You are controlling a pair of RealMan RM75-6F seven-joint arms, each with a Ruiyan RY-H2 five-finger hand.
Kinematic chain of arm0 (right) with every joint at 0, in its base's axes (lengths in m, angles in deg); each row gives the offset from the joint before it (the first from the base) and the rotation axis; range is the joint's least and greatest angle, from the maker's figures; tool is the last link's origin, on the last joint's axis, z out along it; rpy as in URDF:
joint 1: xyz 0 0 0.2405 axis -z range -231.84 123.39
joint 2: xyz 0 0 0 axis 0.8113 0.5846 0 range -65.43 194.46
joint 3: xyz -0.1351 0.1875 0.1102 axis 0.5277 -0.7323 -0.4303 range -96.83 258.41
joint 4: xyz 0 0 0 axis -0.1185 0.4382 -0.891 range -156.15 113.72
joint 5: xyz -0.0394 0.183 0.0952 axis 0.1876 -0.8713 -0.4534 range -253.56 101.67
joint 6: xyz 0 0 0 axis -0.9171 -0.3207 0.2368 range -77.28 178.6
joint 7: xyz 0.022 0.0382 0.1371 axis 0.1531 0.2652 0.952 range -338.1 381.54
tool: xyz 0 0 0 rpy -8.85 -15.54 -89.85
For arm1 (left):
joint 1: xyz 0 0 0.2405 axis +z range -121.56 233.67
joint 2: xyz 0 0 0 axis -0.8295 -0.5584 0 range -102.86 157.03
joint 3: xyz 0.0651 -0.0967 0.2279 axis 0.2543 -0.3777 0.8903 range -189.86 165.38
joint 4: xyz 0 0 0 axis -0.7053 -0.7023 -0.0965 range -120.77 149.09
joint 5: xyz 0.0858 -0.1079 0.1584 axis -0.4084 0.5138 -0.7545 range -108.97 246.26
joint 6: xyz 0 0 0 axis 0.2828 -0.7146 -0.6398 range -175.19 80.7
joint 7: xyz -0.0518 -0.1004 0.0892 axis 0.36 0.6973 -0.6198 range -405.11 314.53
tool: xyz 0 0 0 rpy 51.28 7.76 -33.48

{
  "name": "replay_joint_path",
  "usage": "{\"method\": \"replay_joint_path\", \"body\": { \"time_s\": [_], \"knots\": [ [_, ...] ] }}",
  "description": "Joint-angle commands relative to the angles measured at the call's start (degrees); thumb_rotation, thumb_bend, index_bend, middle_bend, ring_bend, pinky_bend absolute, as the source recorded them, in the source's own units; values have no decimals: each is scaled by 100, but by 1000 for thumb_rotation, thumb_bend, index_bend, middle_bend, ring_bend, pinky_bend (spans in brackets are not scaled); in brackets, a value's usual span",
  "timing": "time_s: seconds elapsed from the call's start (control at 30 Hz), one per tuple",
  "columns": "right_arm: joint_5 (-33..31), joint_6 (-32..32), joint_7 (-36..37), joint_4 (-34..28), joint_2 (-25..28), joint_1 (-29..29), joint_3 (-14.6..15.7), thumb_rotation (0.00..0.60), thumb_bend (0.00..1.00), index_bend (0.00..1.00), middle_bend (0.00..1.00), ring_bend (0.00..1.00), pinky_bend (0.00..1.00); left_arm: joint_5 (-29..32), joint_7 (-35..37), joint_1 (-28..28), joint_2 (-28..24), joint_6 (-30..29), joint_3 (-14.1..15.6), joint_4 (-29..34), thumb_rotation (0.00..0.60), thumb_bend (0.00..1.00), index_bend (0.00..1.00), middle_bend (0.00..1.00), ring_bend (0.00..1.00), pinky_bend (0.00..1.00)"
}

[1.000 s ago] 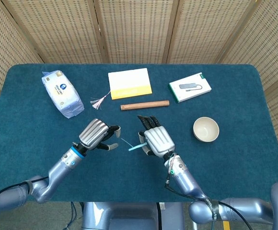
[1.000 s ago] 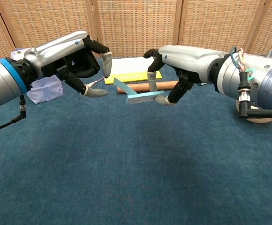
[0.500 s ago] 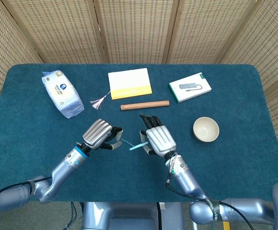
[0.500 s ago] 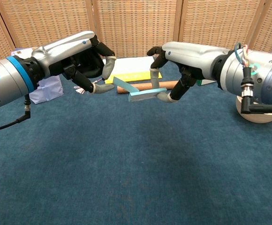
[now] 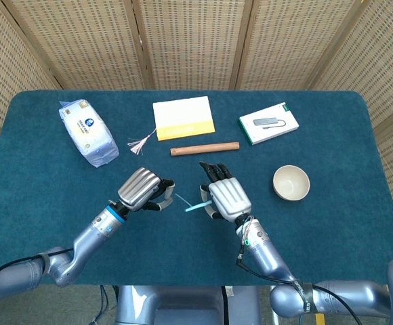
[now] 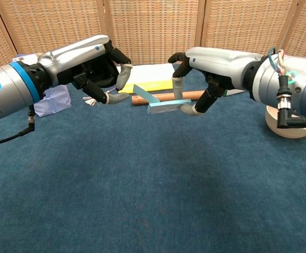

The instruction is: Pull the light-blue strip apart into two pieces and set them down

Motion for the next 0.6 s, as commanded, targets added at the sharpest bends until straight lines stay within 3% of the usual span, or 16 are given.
{"method": "replay_joint_path", "body": {
  "time_s": [0.03,0.27,0.43,0.6],
  "knots": [
    [0,-9,-25,-16,21,-8,10,600,543,623,0,0,0,6,-5,-10,-3,11,6,4,600,340,679,939,956,986],
    [-55,19,11,-89,87,-18,22,600,543,623,0,0,0,46,-32,-75,-69,107,13,56,600,332,610,938,956,986],
    [-93,31,6,-148,117,-41,32,600,544,623,0,0,0,101,-260,-153,-193,200,-36,148,600,330,472,938,956,986],
    [-155,39,4,-216,153,-73,14,600,559,623,0,0,0,212,-415,-226,-343,366,-64,343,600,328,447,938,956,986]
  ]
}}
